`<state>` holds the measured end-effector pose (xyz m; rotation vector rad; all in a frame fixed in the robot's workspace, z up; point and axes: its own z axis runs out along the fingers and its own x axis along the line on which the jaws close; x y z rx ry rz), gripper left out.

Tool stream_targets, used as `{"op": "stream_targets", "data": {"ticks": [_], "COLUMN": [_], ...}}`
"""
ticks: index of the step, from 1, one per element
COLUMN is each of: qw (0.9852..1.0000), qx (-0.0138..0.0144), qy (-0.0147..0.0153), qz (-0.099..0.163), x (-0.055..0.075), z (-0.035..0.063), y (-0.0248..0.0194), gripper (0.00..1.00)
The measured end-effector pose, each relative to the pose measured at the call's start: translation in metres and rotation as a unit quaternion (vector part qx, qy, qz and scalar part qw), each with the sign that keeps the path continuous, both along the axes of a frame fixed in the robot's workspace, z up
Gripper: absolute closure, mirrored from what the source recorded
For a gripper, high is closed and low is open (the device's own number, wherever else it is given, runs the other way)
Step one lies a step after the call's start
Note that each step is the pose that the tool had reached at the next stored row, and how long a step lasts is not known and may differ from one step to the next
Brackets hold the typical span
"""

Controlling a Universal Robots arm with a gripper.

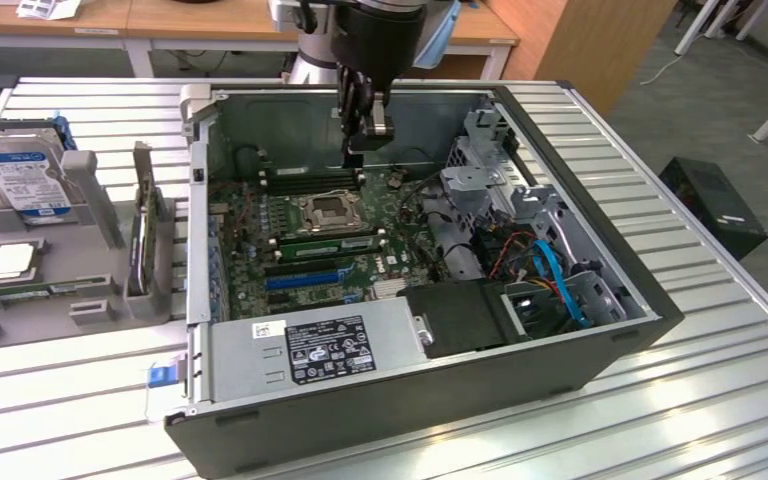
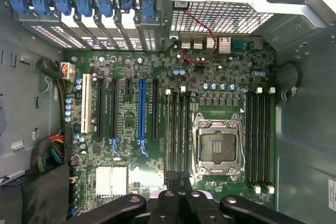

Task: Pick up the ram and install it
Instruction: 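Press down the ram until it locks into place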

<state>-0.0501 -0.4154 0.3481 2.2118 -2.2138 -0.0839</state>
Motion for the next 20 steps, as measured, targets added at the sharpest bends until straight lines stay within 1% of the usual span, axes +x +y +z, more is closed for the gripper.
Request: {"op": "stream_targets", "data": {"ticks": [11,16,20], "qw": [1.0,0.9998,0.9992], "qx": [0.0,0.0,0.0], "qy": [0.0,0.0,0.0], "qz": [-0.002,-0.02,-0.041], "x": [0.0,0.0,0.0], "z": [0.0,0.0,0.0], "y": [0.0,0.0,0.0], "gripper": [0.89,0.89,0.89]}}
